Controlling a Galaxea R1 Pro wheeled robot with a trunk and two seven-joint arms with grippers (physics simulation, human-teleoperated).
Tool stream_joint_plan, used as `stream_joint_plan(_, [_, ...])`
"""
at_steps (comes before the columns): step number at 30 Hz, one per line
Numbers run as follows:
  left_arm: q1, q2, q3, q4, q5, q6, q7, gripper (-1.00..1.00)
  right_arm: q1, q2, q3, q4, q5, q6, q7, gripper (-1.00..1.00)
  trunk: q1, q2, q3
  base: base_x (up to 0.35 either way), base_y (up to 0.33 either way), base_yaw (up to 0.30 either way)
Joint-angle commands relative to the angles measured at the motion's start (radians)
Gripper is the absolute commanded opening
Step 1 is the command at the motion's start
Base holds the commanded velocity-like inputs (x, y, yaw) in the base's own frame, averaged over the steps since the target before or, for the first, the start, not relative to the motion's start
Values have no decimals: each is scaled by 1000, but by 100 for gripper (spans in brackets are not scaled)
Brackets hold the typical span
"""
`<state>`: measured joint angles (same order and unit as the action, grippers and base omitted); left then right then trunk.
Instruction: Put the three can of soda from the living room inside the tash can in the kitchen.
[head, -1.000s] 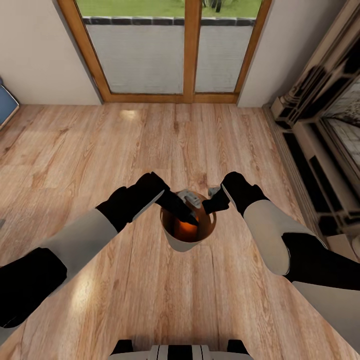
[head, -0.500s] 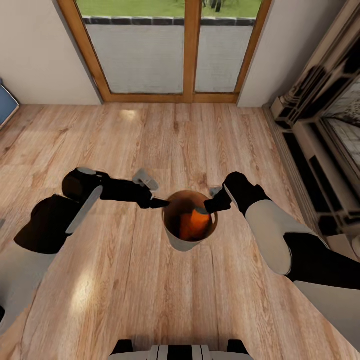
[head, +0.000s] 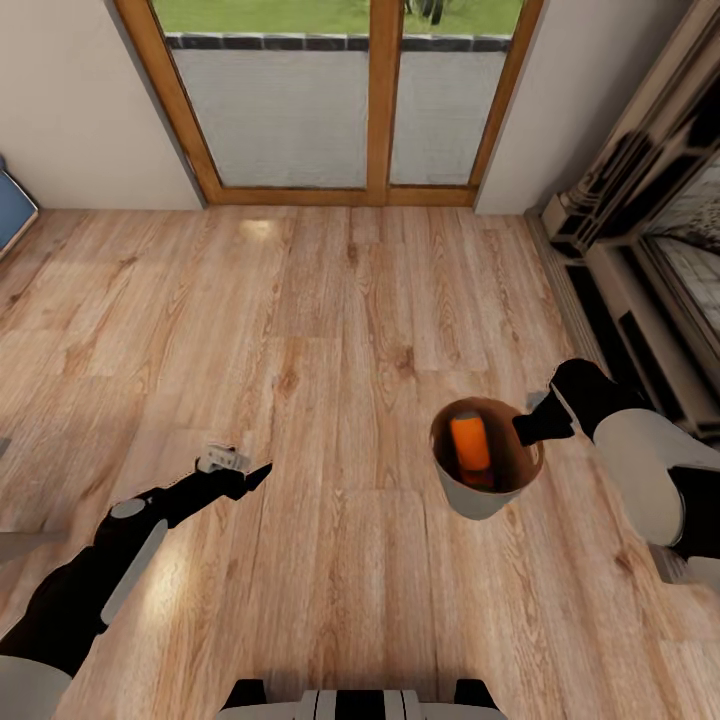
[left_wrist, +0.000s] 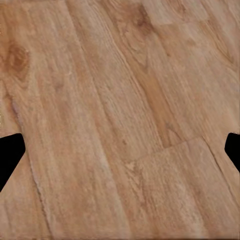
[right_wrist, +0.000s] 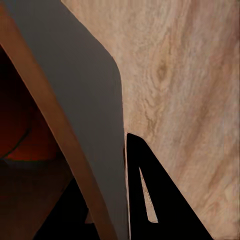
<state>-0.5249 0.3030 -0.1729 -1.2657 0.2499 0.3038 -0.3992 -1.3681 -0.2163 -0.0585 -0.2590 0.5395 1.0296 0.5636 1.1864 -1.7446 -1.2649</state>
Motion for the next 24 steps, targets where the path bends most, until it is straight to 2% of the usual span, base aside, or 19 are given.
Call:
stream_joint_plan(1, [18, 0, 0, 7, 0, -25, 7, 100, 0, -20, -25, 8, -77, 18, 40, -100, 0, 0, 0, 0, 0, 0])
stream_joint_plan(4, [37, -1, 0, 13, -1, -51, 20, 100, 0, -52, -25, 23, -78, 18, 41, -100, 4, -7, -3, 0, 0, 0])
stream_joint_plan(5, [45, -1, 0, 17, -1, -62, 35, 100, 1, -76, -26, 31, -78, 18, 41, -100, 4, -7, -3, 0, 0, 0])
stream_joint_plan(7, [49, -1, -1, 20, -2, -66, 49, 100, 1, -89, -25, 35, -79, 18, 41, -100, 4, -7, -3, 0, 0, 0])
stream_joint_plan(11, [50, -1, -2, 22, -3, -69, 58, 100, 1, -93, -24, 36, -79, 18, 41, -100, 4, -7, -3, 0, 0, 0])
stream_joint_plan(24, [51, -7, -3, 25, -4, -70, 68, 100, 3, -98, -24, 35, -78, 18, 41, -100, 54, -98, -44, 0, 0, 0])
